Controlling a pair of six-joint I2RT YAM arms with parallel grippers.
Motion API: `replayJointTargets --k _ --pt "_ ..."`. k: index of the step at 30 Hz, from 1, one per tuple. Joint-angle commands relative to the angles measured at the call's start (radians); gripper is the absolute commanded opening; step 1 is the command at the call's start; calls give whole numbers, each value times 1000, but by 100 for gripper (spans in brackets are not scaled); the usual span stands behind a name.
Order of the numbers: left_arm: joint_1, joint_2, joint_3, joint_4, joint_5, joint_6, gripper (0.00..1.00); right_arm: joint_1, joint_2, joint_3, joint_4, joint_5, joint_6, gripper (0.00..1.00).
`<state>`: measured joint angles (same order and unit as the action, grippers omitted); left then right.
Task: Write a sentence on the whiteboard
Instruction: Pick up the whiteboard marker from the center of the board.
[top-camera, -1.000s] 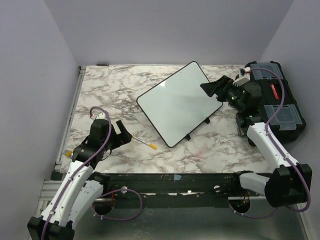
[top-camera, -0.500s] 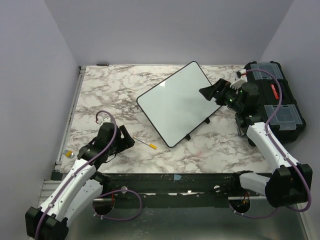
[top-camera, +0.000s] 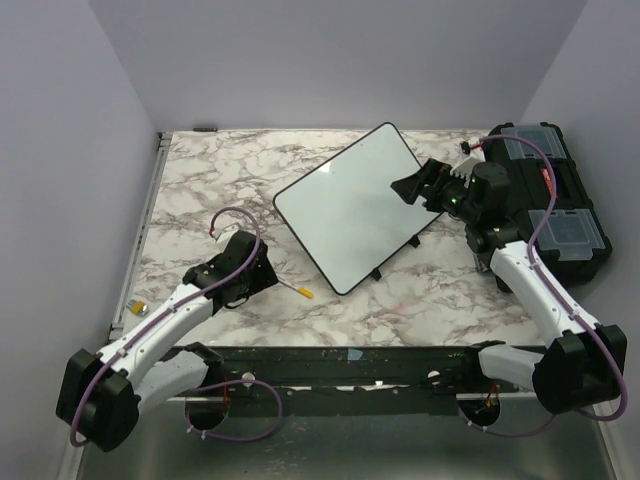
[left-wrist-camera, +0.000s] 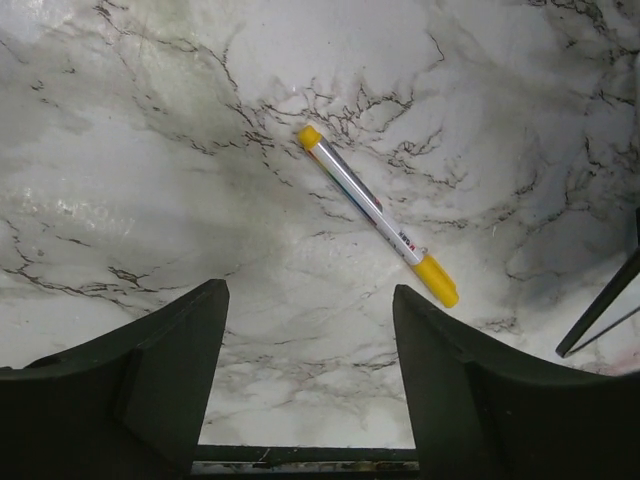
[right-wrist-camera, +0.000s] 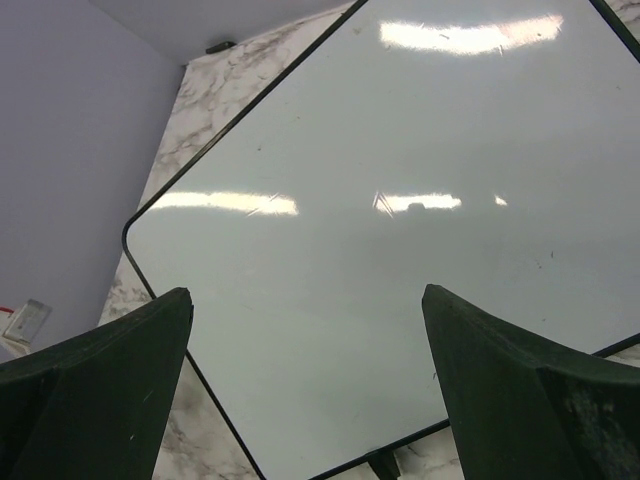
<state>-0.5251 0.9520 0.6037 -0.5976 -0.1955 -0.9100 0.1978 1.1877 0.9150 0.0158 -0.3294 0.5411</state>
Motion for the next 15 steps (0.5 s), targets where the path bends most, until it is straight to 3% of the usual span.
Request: replayJointTargets --k 1,8,15 --pt "-35 103 79 -54 -99 -159 64 13 11 41 -64 52 -42 100" --pt "-49 269 151 -91 -165 -287 50 20 6 42 -66 55 -46 100" --pt "-48 432 211 -70 -146 -364 47 31 16 38 -59 45 -44 100"
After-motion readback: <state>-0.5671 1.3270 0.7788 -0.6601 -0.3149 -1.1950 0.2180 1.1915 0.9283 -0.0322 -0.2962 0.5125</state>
